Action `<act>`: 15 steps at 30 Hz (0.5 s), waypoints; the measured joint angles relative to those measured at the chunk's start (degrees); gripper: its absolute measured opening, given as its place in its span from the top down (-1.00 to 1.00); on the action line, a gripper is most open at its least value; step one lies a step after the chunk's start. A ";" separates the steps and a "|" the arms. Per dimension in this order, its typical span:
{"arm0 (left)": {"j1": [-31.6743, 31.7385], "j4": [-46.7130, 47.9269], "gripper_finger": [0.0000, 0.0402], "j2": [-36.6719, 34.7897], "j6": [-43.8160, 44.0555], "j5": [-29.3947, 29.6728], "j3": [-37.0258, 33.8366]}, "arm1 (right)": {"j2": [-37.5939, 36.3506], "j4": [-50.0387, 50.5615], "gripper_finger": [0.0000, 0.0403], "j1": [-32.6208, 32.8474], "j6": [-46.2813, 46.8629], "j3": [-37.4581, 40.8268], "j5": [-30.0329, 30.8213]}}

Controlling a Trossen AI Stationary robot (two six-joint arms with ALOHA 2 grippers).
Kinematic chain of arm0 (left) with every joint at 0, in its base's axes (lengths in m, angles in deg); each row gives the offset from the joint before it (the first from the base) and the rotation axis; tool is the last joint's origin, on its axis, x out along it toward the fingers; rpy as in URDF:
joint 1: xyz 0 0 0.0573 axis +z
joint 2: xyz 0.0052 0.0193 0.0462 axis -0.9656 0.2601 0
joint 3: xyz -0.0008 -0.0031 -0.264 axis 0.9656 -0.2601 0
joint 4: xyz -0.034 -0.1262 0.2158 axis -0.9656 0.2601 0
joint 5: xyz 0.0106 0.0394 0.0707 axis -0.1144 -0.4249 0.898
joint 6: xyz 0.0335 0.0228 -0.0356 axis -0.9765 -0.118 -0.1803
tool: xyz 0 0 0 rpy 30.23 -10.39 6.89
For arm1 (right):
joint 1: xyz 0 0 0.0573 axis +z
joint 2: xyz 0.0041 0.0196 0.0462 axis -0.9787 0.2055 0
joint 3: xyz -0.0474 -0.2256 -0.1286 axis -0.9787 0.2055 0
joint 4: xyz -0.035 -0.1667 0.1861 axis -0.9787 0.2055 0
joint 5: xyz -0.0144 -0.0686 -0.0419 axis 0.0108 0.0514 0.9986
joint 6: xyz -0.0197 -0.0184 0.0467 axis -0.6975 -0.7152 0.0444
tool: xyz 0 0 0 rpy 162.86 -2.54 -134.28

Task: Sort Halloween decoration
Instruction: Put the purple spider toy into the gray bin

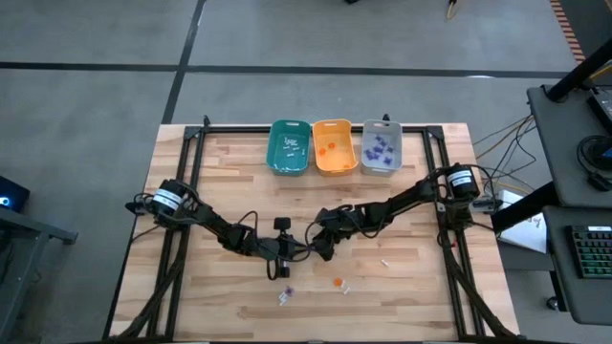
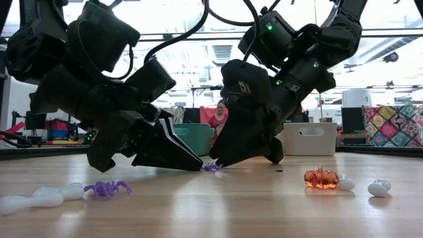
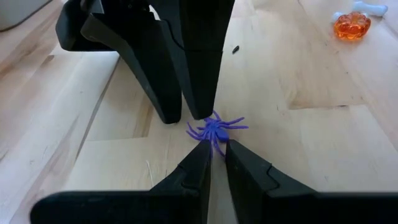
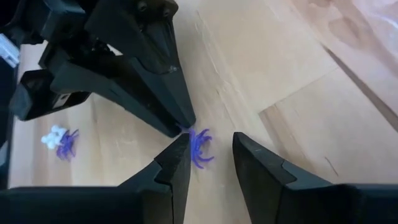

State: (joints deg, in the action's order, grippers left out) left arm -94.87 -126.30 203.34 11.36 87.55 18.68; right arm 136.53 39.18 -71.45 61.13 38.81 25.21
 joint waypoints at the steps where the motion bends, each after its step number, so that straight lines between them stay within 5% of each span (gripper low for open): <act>1: 0.00 -0.01 0.81 0.02 0.00 0.00 0.00 | -0.06 0.32 0.43 -0.16 0.08 0.00 -1.09; 15: 0.00 -0.02 0.81 0.02 0.07 -0.17 0.00 | 3.28 1.70 0.43 0.56 1.61 -2.09 -3.36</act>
State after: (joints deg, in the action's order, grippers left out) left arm -94.87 -126.32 203.36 11.43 87.37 18.68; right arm 139.81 40.88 -70.89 62.75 36.72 21.85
